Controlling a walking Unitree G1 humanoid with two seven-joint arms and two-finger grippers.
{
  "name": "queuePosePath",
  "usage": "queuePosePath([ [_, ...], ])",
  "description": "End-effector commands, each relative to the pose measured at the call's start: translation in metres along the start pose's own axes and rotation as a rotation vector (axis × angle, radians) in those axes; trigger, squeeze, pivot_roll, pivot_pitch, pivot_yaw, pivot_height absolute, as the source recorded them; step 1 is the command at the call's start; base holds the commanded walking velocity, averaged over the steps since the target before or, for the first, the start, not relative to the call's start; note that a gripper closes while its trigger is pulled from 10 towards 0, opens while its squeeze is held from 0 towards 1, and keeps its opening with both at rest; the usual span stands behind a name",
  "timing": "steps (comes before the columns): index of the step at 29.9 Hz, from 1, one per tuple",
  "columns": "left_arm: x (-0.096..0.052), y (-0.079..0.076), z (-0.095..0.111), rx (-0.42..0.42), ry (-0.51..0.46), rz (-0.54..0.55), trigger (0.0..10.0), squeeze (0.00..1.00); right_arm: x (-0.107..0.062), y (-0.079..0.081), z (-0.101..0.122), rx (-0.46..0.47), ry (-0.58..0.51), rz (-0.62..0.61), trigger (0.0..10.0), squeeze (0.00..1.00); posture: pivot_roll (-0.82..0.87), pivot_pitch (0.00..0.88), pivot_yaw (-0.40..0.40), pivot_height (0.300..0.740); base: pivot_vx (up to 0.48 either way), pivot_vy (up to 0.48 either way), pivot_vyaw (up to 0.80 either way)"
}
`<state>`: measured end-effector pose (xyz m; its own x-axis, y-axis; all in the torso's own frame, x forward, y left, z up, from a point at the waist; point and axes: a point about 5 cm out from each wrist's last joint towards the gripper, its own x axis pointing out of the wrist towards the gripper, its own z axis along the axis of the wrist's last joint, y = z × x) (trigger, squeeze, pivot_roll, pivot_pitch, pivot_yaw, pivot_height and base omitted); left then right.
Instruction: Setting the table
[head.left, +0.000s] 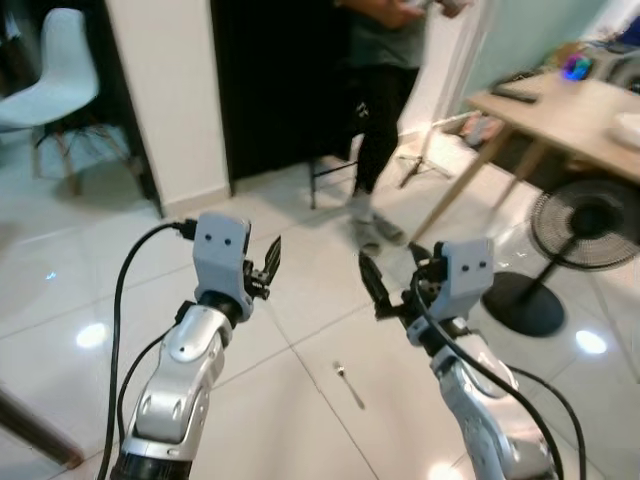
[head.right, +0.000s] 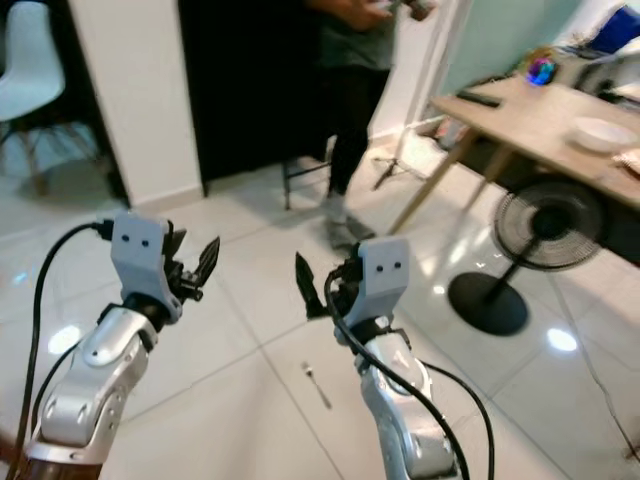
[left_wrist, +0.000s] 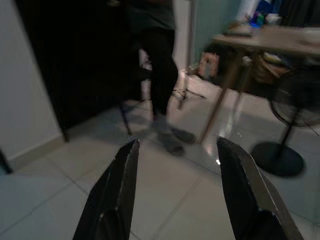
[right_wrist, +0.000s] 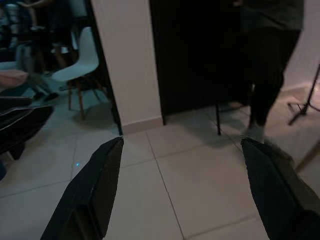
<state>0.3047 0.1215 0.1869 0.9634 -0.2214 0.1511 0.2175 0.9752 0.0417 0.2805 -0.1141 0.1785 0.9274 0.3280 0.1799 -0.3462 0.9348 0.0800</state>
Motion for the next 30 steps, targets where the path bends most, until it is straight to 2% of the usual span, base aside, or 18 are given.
queuePosePath([
  [1, -0.001, 0.0008, -0.0056, 0.009, 0.025, 0.007, 10.0, 0.0, -0.0013, -0.0016, -0.0027, -0.003, 0.014, -0.005, 10.0, 0.0, -0.12, 0.0, 0.05, 0.74, 0.0, 0.0, -0.8],
  [30, -0.0012, 0.0027, -0.0069, 0.009, 0.029, 0.015, 10.0, 0.0, 0.0007, 0.0001, -0.0041, -0.003, 0.019, 0.006, 10.0, 0.0, -0.11, 0.0, 0.048, 0.74, 0.0, 0.0, -0.8],
])
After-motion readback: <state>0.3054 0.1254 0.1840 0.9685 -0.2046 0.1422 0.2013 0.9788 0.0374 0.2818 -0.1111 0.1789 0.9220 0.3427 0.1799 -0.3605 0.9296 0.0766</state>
